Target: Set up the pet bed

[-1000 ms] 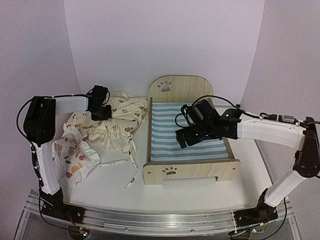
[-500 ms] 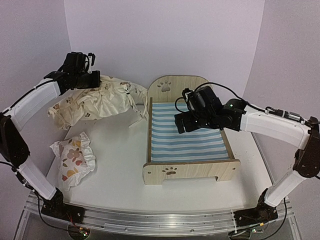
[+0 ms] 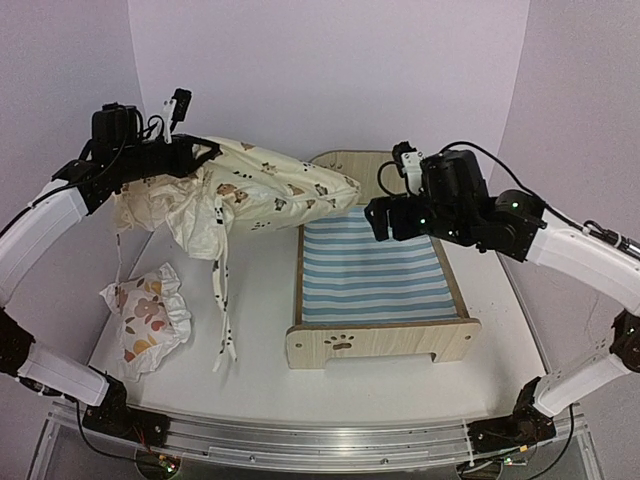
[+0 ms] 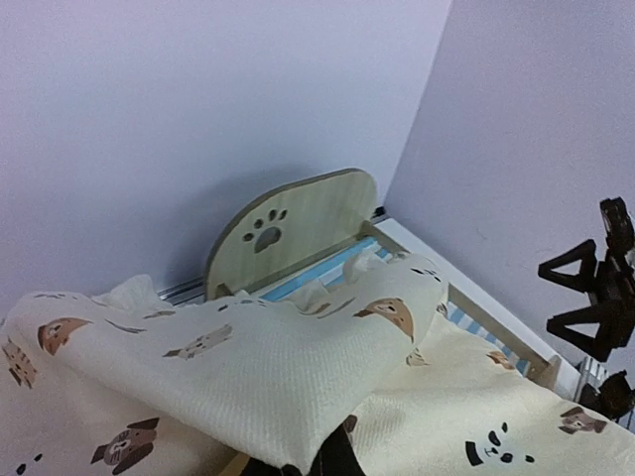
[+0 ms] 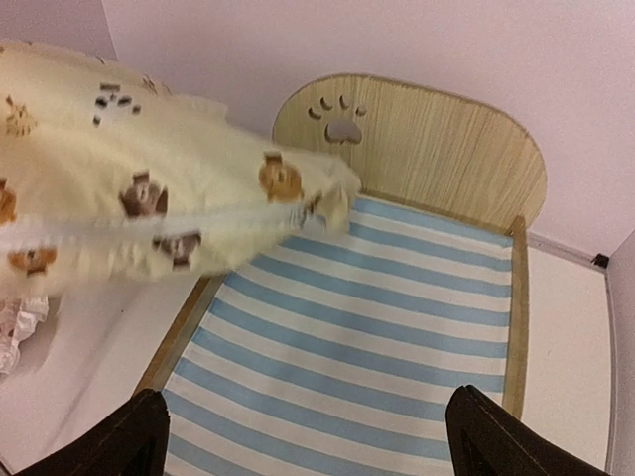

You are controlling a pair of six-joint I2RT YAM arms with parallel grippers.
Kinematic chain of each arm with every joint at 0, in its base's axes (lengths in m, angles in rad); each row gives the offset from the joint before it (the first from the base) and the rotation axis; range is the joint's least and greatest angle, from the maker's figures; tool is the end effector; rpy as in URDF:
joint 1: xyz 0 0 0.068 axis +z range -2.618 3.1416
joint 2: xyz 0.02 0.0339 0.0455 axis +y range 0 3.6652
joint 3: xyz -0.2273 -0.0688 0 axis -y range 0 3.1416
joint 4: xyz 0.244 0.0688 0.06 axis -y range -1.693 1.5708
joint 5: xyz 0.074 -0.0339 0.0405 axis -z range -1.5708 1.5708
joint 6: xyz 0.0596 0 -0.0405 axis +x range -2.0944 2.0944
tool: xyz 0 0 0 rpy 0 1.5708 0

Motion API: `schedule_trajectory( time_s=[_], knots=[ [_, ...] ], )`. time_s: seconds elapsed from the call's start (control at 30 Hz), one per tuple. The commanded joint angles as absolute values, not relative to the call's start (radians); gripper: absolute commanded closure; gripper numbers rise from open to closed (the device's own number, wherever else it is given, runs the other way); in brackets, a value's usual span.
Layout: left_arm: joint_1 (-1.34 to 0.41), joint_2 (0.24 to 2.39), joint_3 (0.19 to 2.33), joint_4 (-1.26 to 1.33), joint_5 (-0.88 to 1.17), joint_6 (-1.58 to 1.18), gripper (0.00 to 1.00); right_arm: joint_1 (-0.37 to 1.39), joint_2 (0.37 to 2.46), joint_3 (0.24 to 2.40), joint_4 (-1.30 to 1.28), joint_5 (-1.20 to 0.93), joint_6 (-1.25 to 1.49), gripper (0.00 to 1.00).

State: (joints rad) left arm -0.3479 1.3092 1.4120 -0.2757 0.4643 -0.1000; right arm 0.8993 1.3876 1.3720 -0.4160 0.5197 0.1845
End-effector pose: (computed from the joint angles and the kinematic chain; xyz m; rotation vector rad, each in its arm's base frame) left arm 0.2947 -0.1353 0.3959 0.5607 1.6913 -0.7290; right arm 0.2333 0.2460 0.3406 -0.3654 1.9129 0.1968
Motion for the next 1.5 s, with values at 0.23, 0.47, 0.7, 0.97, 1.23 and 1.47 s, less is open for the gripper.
schedule_trajectory(
  time_s=[0.23, 0.47, 0.7, 0.97, 1.23, 1.47],
  knots=[
    [-0.384, 1.328, 1.388, -0.013, 0.843, -0.069, 1.00, 0.514, 1.357, 1.495, -0.469, -0.030, 0.374, 0.02],
    [-0.384, 1.280, 1.120, 0.103, 0.775, -0.101, 1.00, 0.407, 1.558, 1.503, -0.445, -0.432, 0.629, 0.02],
    [-0.384, 1.259, 0.856, 0.212, 0.665, -0.161, 1.00, 0.429, 1.721, 1.463, -0.285, -0.629, 0.765, 0.02],
    [-0.384, 1.249, 0.759, 0.245, 0.593, -0.179, 1.00, 0.496, 1.933, 1.623, -0.274, -0.683, 0.778, 0.02],
    [-0.384, 1.230, 0.725, 0.266, 0.567, -0.200, 1.00, 0.582, 2.079, 1.754, -0.273, -0.711, 0.802, 0.05],
    [-0.384, 1.150, 0.837, -0.050, 0.258, -0.345, 0.06, 0.592, 2.075, 1.741, -0.276, -0.659, 0.763, 0.88]
  ],
)
